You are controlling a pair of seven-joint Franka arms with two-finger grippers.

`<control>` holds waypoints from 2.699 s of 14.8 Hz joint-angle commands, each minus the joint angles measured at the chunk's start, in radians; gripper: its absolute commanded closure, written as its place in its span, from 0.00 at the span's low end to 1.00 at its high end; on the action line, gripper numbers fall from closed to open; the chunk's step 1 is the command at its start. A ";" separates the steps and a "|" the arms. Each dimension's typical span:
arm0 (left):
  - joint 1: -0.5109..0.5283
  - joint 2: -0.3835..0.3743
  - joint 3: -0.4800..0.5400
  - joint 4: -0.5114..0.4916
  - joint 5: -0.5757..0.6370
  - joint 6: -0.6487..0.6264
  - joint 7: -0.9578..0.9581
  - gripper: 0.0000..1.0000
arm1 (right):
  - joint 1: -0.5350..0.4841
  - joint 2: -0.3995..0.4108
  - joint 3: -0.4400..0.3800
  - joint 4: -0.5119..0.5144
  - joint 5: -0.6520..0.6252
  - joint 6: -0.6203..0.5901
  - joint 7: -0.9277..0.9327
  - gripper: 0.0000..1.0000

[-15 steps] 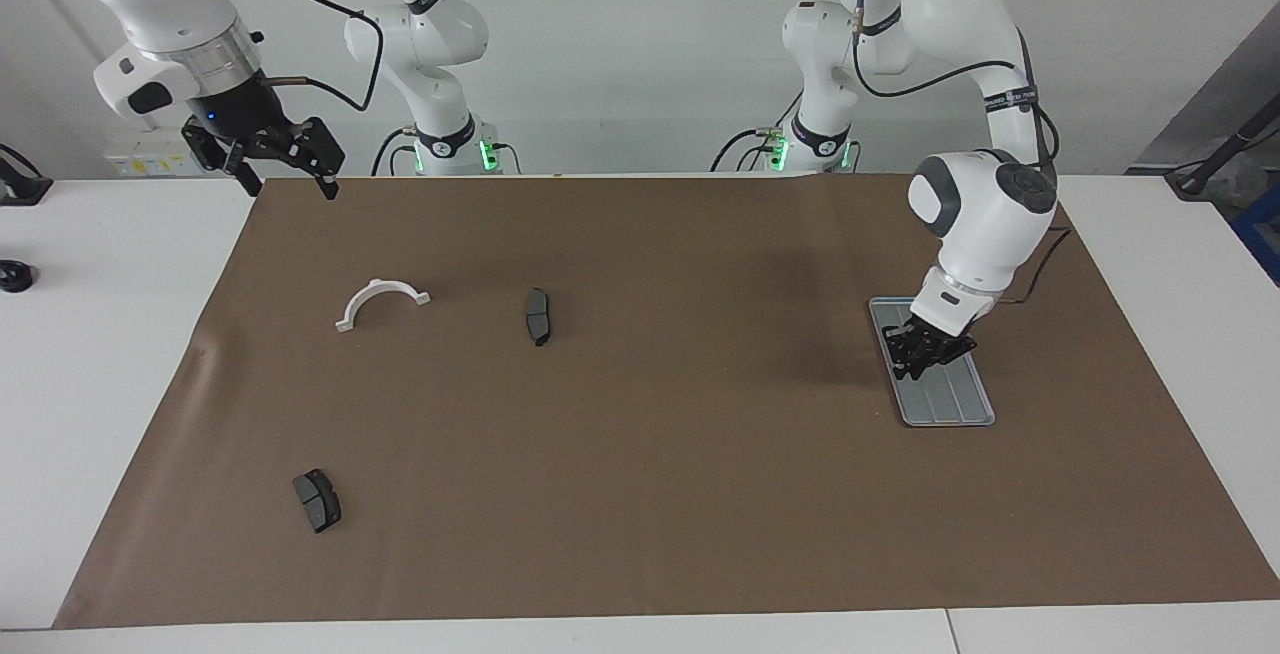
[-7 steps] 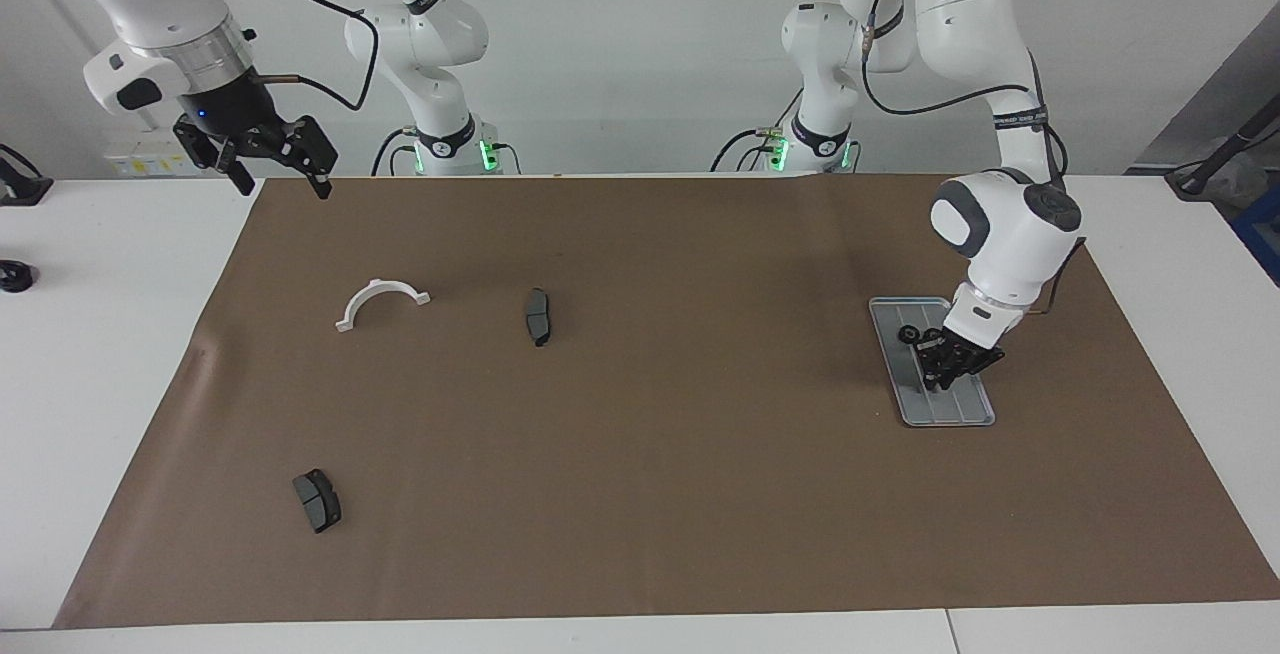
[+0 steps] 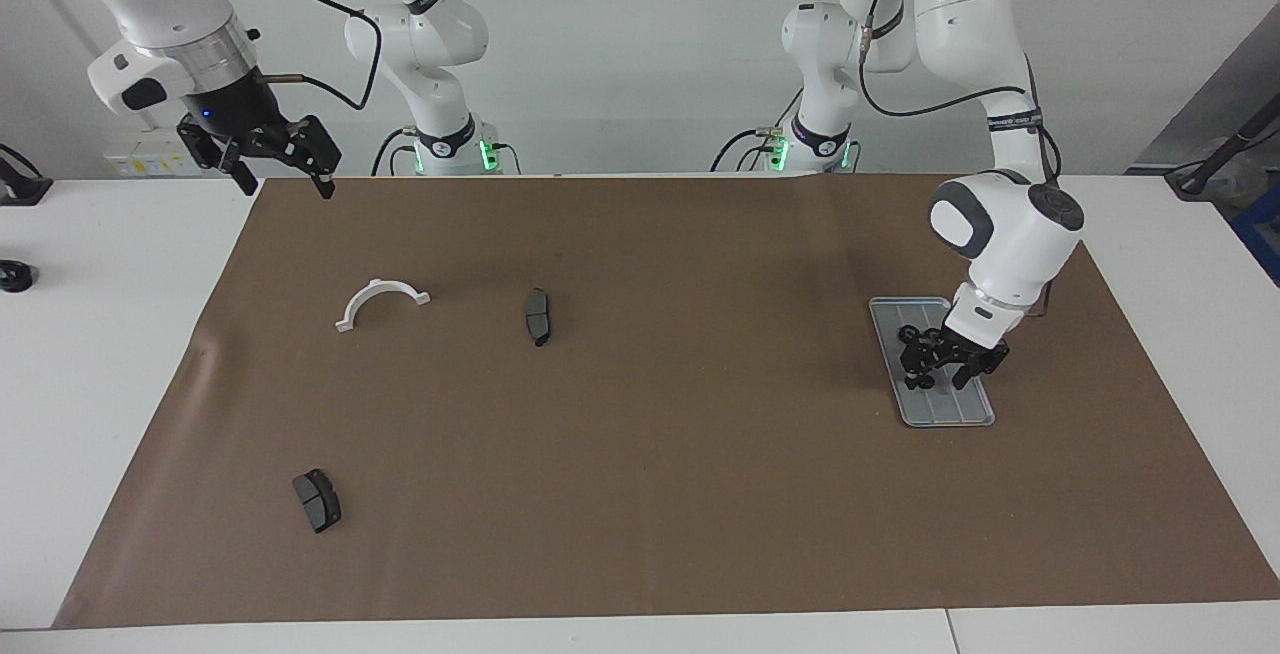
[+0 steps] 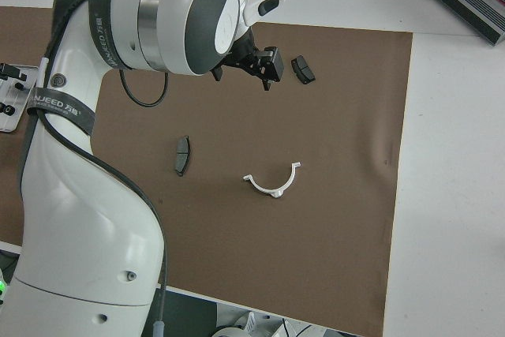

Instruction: Pick bearing gear from pile to tray

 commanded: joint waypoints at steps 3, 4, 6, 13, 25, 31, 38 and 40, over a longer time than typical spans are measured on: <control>0.005 -0.155 0.002 0.006 0.027 -0.128 0.030 0.00 | -0.009 -0.003 0.018 0.001 0.002 -0.004 0.008 0.00; 0.005 -0.181 0.002 0.027 0.069 -0.190 0.030 0.00 | -0.011 -0.003 0.017 0.001 0.002 -0.004 0.008 0.00; 0.009 -0.221 0.002 0.093 0.163 -0.342 0.025 0.00 | -0.011 -0.003 0.018 0.001 0.002 -0.004 0.008 0.00; 0.057 -0.207 0.004 0.321 0.278 -0.576 0.031 0.00 | -0.011 -0.003 0.018 0.001 0.002 -0.004 0.008 0.00; 0.048 -0.264 -0.010 0.412 0.279 -0.832 0.022 0.00 | -0.011 -0.003 0.017 0.001 0.002 -0.004 0.008 0.00; 0.312 -0.305 -0.328 0.412 0.334 -0.884 0.019 0.00 | -0.011 -0.003 0.018 0.001 0.002 -0.004 0.008 0.00; 0.353 -0.304 -0.373 0.411 0.368 -0.895 0.004 0.00 | -0.011 -0.003 0.018 0.001 0.002 -0.004 0.008 0.00; 0.350 -0.308 -0.373 0.406 0.368 -0.903 -0.035 0.00 | -0.011 -0.003 0.018 0.001 0.002 -0.004 0.008 0.00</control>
